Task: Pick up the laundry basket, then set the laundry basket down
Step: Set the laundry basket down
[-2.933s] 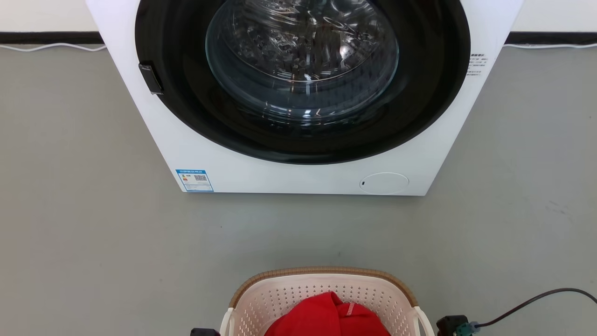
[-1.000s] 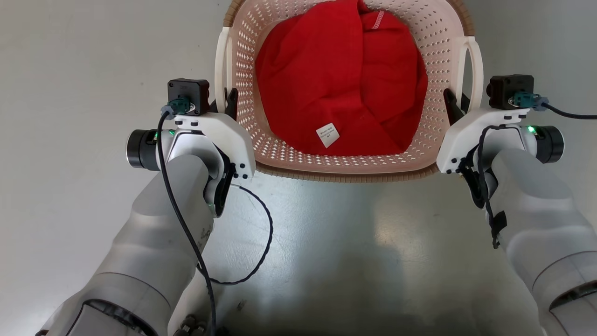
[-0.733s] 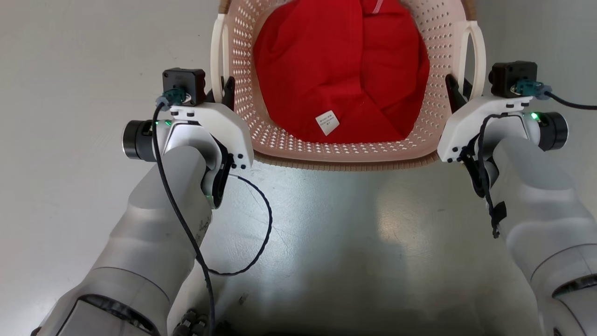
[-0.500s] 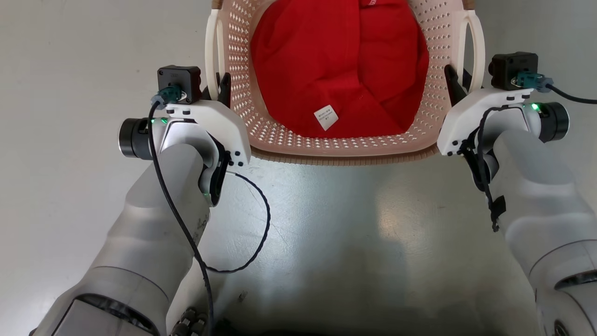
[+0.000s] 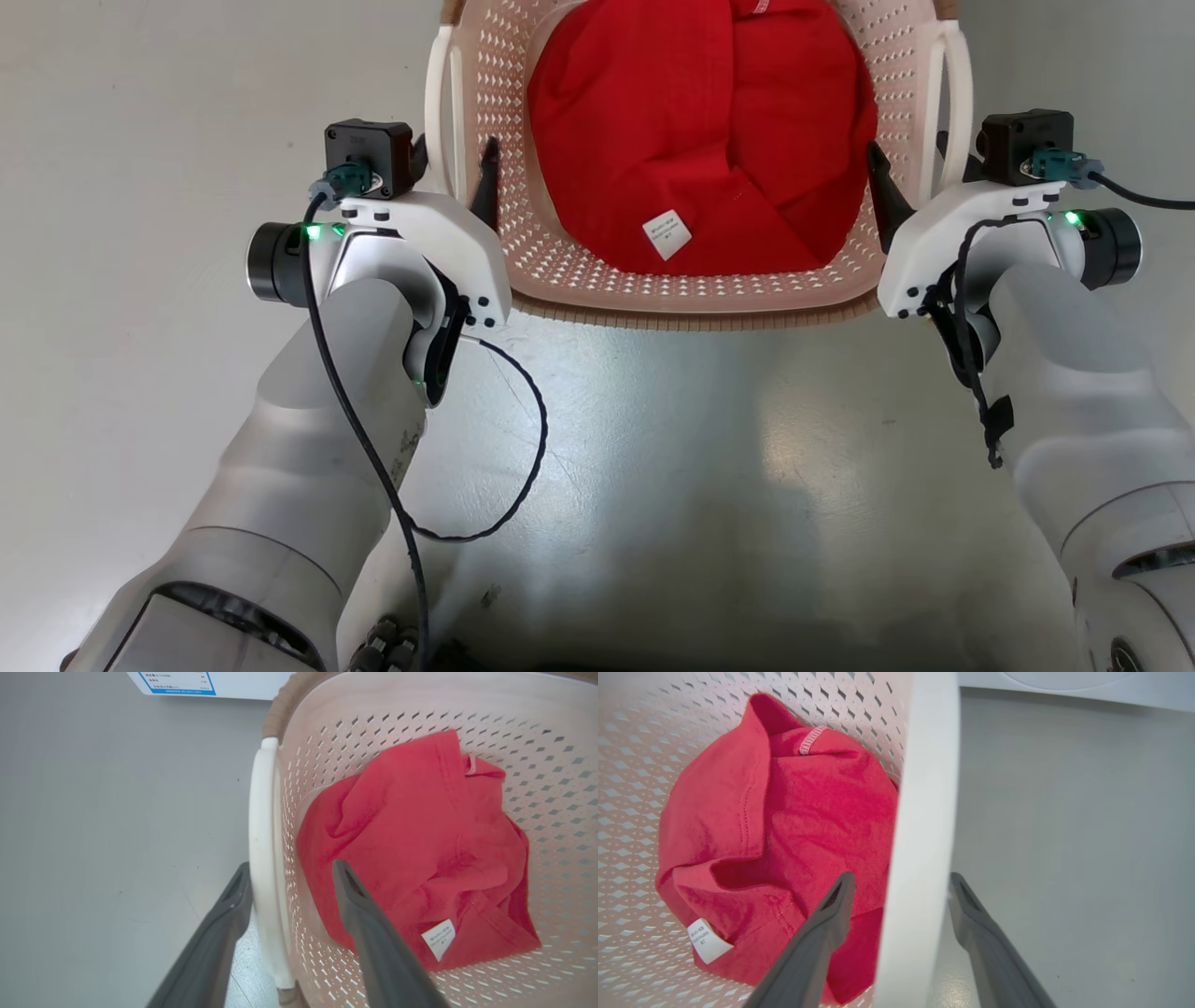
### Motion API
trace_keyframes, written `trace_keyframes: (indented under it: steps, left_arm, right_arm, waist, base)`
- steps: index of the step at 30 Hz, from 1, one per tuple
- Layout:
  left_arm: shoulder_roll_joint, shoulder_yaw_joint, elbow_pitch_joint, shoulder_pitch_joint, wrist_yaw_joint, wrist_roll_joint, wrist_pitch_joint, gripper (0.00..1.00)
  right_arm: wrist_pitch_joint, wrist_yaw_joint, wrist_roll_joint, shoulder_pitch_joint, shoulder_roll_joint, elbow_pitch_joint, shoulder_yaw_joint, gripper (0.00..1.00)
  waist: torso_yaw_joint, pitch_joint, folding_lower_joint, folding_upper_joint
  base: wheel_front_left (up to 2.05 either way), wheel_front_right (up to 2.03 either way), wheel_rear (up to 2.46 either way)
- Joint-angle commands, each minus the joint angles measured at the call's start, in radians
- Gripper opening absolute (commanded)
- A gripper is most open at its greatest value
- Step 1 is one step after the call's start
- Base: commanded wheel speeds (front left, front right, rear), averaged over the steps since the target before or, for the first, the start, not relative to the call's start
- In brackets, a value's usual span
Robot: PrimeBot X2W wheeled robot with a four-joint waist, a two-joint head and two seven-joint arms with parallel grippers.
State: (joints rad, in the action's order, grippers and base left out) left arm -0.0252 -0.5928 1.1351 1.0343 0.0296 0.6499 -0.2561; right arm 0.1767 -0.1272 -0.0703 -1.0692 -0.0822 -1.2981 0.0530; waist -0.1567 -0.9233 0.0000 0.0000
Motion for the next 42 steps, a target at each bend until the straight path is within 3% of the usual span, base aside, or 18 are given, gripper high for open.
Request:
trace_keyframes:
  steps: [1,18,27,36,42]
  left_arm:
    - [-0.025,0.016,-0.006,-0.009,0.003,-0.016,-0.006,1.00]
    - [-0.033,0.086,0.006,-0.037,0.004,-0.082,-0.006,1.00]
    - [-0.047,0.174,-0.073,-0.115,-0.012,-0.121,-0.006,1.00]
    - [-0.066,0.314,-0.257,-0.265,-0.030,-0.207,-0.006,1.00]
    - [-0.067,0.422,-0.396,-0.392,-0.029,-0.284,-0.006,1.00]
  right_arm:
    - [0.013,-0.003,0.009,0.038,0.032,0.007,0.016,1.00]
    - [0.024,-0.003,-0.041,0.050,0.032,0.007,0.062,1.00]
    - [0.061,-0.003,-0.114,0.076,0.032,0.018,0.101,1.00]
    - [0.084,-0.003,-0.264,0.155,0.032,0.158,0.246,1.00]
    - [0.085,-0.003,-0.288,0.245,0.032,0.336,0.254,1.00]
  waist:
    - [0.002,0.005,0.0000,0.0000]
    - [0.023,0.108,0.0000,0.0000]
    - [0.033,0.210,0.0000,0.0000]
    - [0.056,0.341,0.0000,0.0000]
    - [0.077,0.424,0.0000,0.0000]
  base:
    - [0.00,0.00,0.00]
    - [0.00,0.00,0.00]
    - [0.00,0.00,0.00]
    - [0.00,0.00,0.00]
    - [0.00,0.00,0.00]
